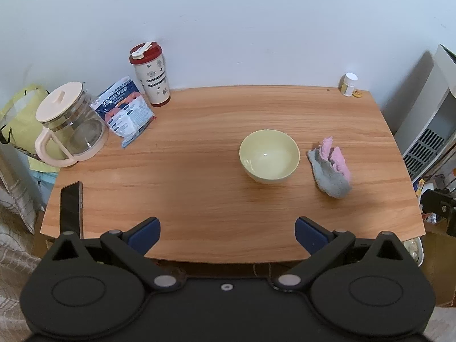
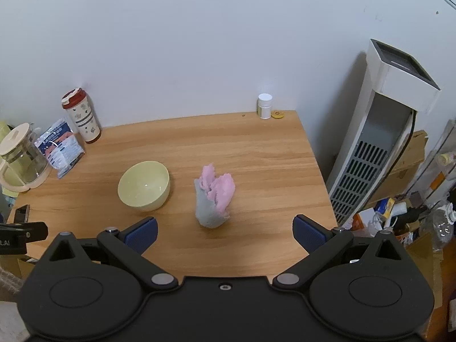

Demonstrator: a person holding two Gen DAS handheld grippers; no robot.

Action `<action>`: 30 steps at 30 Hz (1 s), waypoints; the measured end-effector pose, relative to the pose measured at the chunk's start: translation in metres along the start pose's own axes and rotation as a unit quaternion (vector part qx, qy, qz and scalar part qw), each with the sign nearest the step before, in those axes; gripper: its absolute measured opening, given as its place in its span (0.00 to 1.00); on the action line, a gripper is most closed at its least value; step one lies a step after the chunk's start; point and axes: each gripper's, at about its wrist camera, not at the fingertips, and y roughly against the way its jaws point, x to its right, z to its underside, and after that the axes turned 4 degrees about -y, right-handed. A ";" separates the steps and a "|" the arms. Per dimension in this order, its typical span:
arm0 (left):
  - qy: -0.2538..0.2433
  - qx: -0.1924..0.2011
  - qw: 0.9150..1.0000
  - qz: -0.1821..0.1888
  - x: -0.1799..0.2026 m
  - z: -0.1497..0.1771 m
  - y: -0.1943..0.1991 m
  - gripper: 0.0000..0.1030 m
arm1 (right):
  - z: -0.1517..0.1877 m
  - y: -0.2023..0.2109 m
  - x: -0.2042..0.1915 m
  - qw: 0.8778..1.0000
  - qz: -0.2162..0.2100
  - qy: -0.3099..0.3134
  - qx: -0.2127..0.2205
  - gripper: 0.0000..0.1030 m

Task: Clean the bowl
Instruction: 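Move both tools toward the bowl and the grey-pink cloth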

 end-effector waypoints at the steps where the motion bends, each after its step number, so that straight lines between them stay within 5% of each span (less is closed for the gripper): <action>1: 0.000 -0.001 1.000 -0.001 0.000 -0.001 0.000 1.00 | -0.001 0.000 0.001 1.000 0.000 -0.001 -0.001 1.00; 30: 0.022 -0.031 0.999 0.005 -0.002 -0.007 -0.017 1.00 | -0.010 -0.012 0.021 1.000 -0.002 -0.010 0.000 1.00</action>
